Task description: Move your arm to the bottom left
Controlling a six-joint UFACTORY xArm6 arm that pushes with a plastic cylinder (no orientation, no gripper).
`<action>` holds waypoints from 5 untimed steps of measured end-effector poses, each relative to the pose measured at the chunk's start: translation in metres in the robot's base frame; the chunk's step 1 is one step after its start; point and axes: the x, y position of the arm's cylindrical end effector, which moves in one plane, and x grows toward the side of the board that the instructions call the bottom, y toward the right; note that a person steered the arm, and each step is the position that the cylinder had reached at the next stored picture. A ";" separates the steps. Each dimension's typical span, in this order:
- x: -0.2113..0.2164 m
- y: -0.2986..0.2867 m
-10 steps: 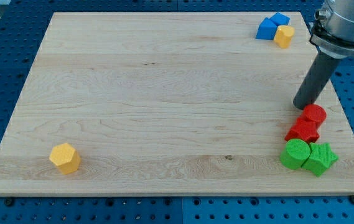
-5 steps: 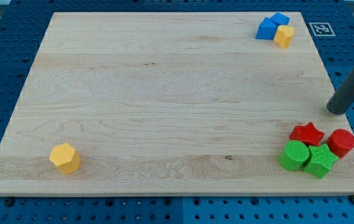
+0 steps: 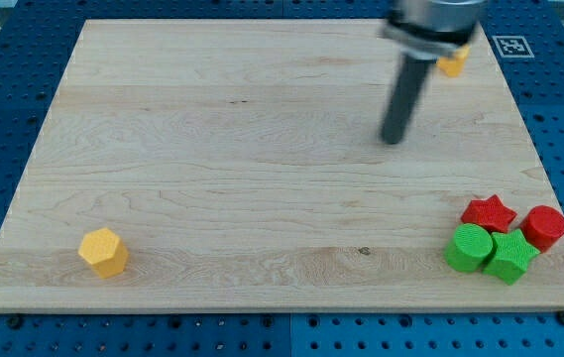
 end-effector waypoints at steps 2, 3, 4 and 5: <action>0.000 -0.233; 0.004 -0.339; 0.058 -0.387; 0.111 -0.391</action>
